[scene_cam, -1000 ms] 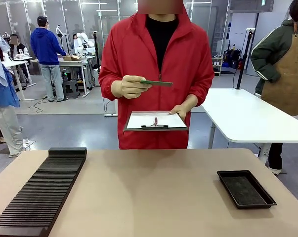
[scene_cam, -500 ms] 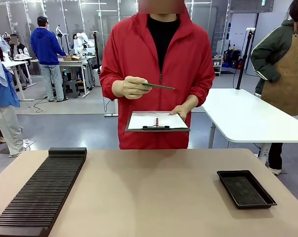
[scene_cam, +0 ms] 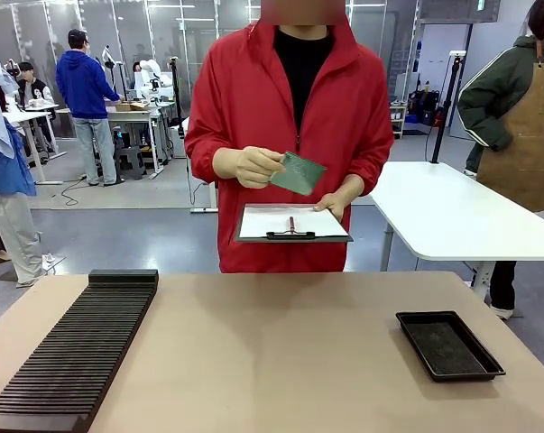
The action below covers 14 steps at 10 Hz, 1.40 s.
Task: Inspect the PCB.
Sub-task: Pick up the Blank PCB that the human is holding.
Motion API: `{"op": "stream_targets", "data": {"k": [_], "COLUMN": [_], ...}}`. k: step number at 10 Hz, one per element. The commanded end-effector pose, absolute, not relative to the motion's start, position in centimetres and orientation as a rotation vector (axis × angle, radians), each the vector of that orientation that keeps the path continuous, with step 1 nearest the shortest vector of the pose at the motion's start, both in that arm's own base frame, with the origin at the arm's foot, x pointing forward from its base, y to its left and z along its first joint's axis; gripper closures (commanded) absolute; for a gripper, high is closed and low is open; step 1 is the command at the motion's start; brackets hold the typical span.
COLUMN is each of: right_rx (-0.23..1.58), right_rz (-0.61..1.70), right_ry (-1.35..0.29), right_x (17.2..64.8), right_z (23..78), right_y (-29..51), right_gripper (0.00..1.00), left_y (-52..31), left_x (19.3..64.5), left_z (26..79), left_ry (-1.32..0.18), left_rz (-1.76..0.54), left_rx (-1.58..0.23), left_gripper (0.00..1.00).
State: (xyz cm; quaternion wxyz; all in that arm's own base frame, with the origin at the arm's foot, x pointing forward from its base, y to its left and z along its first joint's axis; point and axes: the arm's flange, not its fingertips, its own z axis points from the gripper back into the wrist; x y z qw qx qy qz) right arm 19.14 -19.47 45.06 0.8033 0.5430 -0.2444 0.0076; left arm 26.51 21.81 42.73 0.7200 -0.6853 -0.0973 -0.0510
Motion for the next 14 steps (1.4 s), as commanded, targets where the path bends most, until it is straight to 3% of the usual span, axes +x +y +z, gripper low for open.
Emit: {"op": "stream_targets", "data": {"k": [1, 14], "right_rx": [1.170, 1.170], "right_rz": [0.032, 0.032], "right_ry": [-0.541, -0.541], "right_x": [19.01, 19.01], "right_z": [45.17, 45.17], "right_y": [-19.40, -19.40], "right_gripper": [0.00, 0.00], "left_y": [21.78, 21.78], "left_x": [26.42, 26.42], "left_z": [43.30, 43.30], "left_ry": [-0.195, -0.195], "left_rz": [-0.101, -0.101], "left_rx": [-1.501, -1.501], "left_gripper": [0.00, 0.00]}}
